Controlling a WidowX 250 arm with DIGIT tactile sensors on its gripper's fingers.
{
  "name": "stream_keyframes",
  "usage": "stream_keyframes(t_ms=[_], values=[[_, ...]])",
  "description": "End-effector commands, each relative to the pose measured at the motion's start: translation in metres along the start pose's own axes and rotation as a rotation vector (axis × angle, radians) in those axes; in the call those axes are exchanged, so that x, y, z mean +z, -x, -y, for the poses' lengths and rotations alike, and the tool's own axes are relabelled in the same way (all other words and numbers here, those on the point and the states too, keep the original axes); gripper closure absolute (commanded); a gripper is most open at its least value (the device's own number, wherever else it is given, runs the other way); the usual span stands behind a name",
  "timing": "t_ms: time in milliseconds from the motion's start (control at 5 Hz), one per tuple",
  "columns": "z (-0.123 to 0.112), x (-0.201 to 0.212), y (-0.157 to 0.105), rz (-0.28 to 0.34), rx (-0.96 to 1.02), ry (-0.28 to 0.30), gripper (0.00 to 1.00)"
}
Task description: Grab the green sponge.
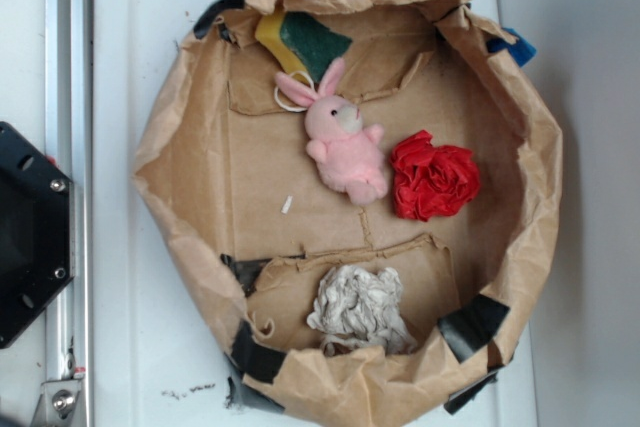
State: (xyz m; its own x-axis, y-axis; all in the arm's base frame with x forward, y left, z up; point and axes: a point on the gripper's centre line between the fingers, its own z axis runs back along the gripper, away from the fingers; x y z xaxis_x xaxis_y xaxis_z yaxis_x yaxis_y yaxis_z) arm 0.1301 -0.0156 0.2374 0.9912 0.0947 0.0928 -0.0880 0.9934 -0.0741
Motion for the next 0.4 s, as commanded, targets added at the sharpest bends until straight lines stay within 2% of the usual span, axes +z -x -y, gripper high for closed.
stream_keyframes(t_ms=[0,200], values=[[-0.007,0.029,-0.055,0.112,0.359,0.056,0.00],[-0.009,0.014,-0.076,0.075,0.212,0.055,0.00]])
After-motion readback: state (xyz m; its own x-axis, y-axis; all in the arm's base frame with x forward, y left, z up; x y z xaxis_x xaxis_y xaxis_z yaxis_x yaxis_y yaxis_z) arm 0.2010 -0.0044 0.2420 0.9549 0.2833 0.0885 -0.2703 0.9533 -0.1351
